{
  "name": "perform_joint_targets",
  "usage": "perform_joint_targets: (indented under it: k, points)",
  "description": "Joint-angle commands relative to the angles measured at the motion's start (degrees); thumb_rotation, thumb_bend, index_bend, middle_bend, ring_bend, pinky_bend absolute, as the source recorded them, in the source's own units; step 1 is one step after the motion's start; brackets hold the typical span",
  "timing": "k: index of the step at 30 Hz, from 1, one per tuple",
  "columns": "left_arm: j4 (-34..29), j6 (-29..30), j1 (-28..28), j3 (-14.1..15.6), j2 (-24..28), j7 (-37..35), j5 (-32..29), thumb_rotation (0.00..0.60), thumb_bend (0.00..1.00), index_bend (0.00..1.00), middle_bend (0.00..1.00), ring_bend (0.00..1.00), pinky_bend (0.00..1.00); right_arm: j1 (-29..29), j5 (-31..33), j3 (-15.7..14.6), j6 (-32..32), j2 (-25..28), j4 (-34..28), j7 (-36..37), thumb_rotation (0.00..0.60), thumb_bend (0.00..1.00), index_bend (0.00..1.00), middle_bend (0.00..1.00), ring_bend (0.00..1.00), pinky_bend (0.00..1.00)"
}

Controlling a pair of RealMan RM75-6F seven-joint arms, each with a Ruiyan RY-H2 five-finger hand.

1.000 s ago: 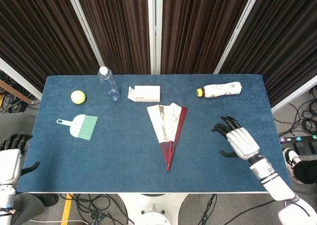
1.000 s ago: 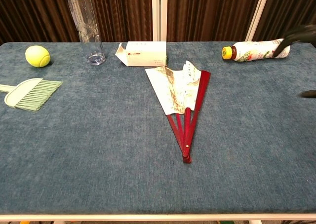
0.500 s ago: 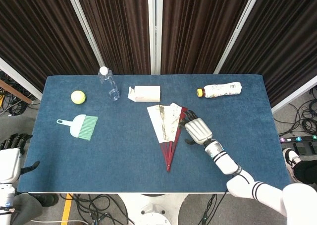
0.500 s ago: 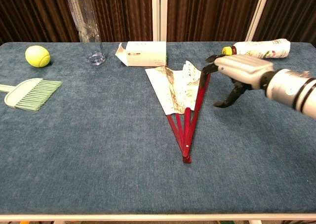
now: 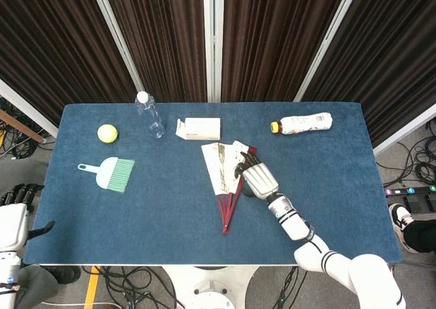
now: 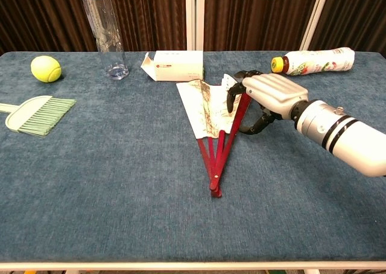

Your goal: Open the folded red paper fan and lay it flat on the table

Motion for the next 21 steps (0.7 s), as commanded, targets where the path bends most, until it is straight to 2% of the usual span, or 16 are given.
perform_joint_targets:
  k: [1, 3, 8, 12, 14, 16, 21]
  points:
    - [-0.17, 0.02, 0.02, 0.12, 0.01, -0.29, 0.25, 0.6, 0.0, 0.24, 0.21, 0.13, 0.22, 0.09, -1.23, -0.95, 2.57, -2.66, 4.08, 1.68, 0.6, 0.16, 0.47, 0.33, 0.04, 0.01]
    - [-0.14, 0.03, 0.09, 0.15, 0.1, -0.55, 0.2, 0.6, 0.0, 0.24, 0.21, 0.13, 0.22, 0.29, -2.06, -1.67, 3.67, -4.17, 6.85, 2.45, 0.6, 0.16, 0.47, 0.34, 0.05, 0.0]
    - [-0.15, 0.28, 0.16, 0.1, 0.23, -1.03, 0.45, 0.6, 0.0, 0.25, 0.21, 0.13, 0.22, 1.4, -3.88, -3.03, 5.93, -7.45, 12.98, 2.85, 0.6, 0.28, 0.48, 0.36, 0.08, 0.0]
    - [-0.23, 0.34, -0.03, 0.15, 0.3, -1.16, 1.11, 0.6, 0.0, 0.25, 0.21, 0.13, 0.22, 2.88, -5.68, -4.71, 6.55, -9.9, 17.82, 2.85, 0.6, 0.46, 0.54, 0.38, 0.14, 0.0]
    - [-0.24, 0.49, -0.14, 0.09, 0.39, -1.15, 1.47, 0.6, 0.0, 0.25, 0.21, 0.13, 0.22, 3.76, -6.62, -5.61, 6.49, -10.43, 19.41, 2.43, 0.6, 0.59, 0.55, 0.4, 0.17, 0.01]
    - [-0.24, 0.62, -0.31, -0.09, 0.57, -1.34, 1.81, 0.6, 0.0, 0.25, 0.21, 0.13, 0.22, 4.75, -7.31, -6.24, 6.48, -10.9, 20.82, 1.93, 0.6, 0.66, 0.57, 0.42, 0.2, 0.03]
    - [-0.51, 0.18, -1.67, -0.9, 1.23, -2.11, 3.24, 0.6, 0.0, 0.25, 0.21, 0.13, 0.22, 7.1, -8.39, -6.94, 7.83, -9.78, 21.21, 2.34, 0.6, 0.89, 0.65, 0.52, 0.32, 0.11]
